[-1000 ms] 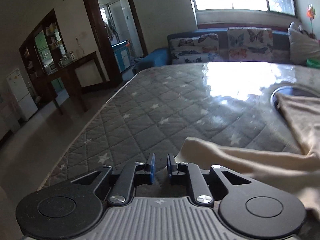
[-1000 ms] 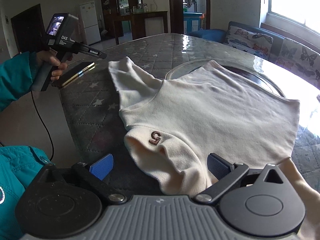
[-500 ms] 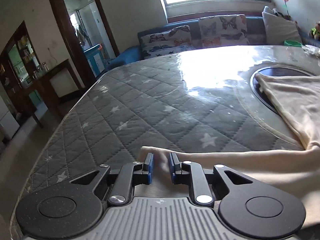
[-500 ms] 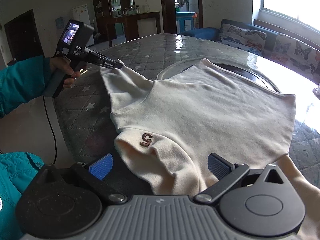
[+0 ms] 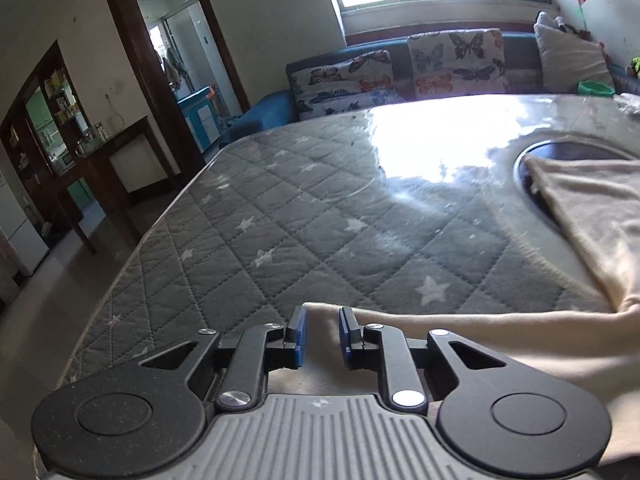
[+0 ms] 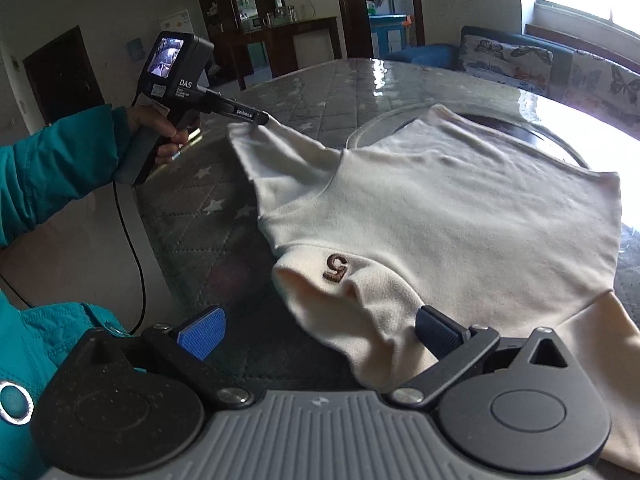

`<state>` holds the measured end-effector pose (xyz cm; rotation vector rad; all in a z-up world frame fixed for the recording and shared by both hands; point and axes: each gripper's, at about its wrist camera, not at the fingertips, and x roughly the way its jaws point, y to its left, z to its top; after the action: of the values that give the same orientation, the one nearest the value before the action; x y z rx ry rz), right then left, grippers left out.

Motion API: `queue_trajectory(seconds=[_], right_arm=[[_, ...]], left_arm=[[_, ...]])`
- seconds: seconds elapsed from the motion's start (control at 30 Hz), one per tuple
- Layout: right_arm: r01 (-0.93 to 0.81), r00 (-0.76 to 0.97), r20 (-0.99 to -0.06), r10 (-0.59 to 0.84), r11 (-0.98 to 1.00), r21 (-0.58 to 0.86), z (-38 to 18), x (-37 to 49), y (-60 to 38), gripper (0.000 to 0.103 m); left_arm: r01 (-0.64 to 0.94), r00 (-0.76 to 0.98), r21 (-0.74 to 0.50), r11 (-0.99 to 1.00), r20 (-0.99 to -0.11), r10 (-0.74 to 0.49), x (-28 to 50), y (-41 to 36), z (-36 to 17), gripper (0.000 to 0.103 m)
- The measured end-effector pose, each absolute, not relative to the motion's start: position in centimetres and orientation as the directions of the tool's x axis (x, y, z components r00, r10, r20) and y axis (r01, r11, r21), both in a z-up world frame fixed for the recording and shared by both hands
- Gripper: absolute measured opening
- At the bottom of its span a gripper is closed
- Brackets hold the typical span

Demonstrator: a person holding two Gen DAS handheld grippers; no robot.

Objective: Fold clothes
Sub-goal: 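Release the sweatshirt with the left gripper and move the right gripper to a sleeve, then lay the held sleeve across the sweatshirt body with the right gripper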

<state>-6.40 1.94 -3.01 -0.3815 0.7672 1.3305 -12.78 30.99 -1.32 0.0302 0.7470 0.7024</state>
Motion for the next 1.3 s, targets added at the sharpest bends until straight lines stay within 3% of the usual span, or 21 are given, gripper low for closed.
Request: queue_trajectory(seconds=[0.33,0.73,0.97,1.3], right_arm=[[-0.953,0.067,-0.683,0.727,0.249,0.172,-2.6,-6.7,1.0,0.102],[-0.833,0.34,-0.644,0.685,0.537,0.131,-1.7,-0.9,-3.7,0.102],[-0.737,0.43,-0.635,0.642,0.655,0.164,-2.3,2.4,-6.9,0.102],[-0.597,0.519,-0.671,0.53,0.786,0.16,-4.3,4.9,-10.8,0.102]], left_arm=[[-0.346,0.709,0.168,0.923,-0.597,0.375,-10.7,23.8,1.4,0.029],[-0.015,0.77,0.097,0.995,-0.634,0.074,-6.7,14.4,-1.1,0.03],[0.101,0.763,0.11,0.989,-0.646,-0.006,-7.6,11.4,-2.3,0.03],[0.15,0.75,0.144,0.978,-0.661,-0.018,-8.1,10.3,-3.0,0.033]])
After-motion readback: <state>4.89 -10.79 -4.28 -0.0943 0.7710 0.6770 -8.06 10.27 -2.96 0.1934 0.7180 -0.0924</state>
